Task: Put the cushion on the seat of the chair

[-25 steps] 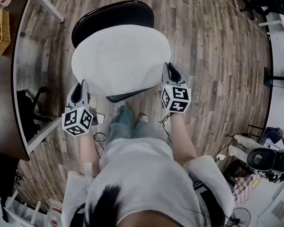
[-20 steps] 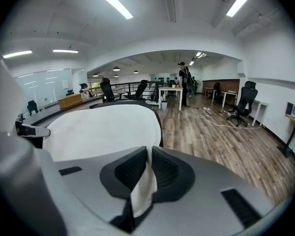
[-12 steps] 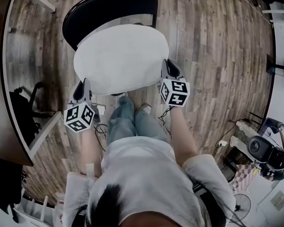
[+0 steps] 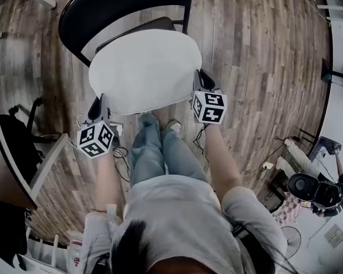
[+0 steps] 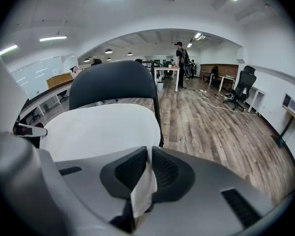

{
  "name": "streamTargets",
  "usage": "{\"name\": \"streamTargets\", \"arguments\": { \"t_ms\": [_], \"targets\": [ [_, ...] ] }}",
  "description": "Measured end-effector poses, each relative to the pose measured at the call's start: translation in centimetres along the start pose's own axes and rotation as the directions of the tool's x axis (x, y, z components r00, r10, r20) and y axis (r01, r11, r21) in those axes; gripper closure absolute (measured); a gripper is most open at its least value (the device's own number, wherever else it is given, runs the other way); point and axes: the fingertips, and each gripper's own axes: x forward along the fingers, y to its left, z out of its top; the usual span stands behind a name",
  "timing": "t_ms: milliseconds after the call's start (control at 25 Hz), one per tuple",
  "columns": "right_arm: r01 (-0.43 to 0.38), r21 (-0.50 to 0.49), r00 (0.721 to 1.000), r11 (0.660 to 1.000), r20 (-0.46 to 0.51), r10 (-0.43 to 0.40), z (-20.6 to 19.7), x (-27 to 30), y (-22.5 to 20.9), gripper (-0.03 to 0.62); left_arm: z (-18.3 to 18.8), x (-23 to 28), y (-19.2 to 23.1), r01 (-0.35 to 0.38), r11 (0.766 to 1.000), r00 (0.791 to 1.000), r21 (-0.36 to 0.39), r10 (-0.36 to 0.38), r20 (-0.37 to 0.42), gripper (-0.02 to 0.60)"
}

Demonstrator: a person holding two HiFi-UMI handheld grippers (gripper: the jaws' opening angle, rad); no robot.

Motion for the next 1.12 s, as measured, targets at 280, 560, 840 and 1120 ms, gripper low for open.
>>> {"name": "streamTargets", "arguments": {
  "t_ms": [280, 560, 840, 1120],
  "targets": [
    [0.013, -0.012, 0.998, 1.000, -0.056, -0.014, -3.7, 3.4, -0.9, 0.557, -4.0, 2.9, 1.1, 0.000, 1.000, 0.999, -0.013, -0.001, -0.039, 0.531],
    [0.001, -0.046, 0.993, 0.999, -0.117, -0.006, -7.3, 7.0, -1.1, 0.557, -7.5, 5.7, 2.6, -0.006, 1.000, 0.996, -0.007, 0.005, -0.085, 0.531],
    [-0.001, -0.067, 0.987, 0.998, -0.162, -0.010, -9.8, 9.9, -1.7, 0.557, -10.0, 8.1, 3.3, -0.007, 1.000, 0.993, -0.017, 0.004, -0.122, 0.531],
    [-0.001, -0.090, 0.979, 0.996, -0.204, -0.017, -11.6, 11.9, -2.0, 0.557, -11.6, 9.8, 3.9, -0.010, 1.000, 0.989, -0.026, 0.006, -0.150, 0.531]
  ]
}}
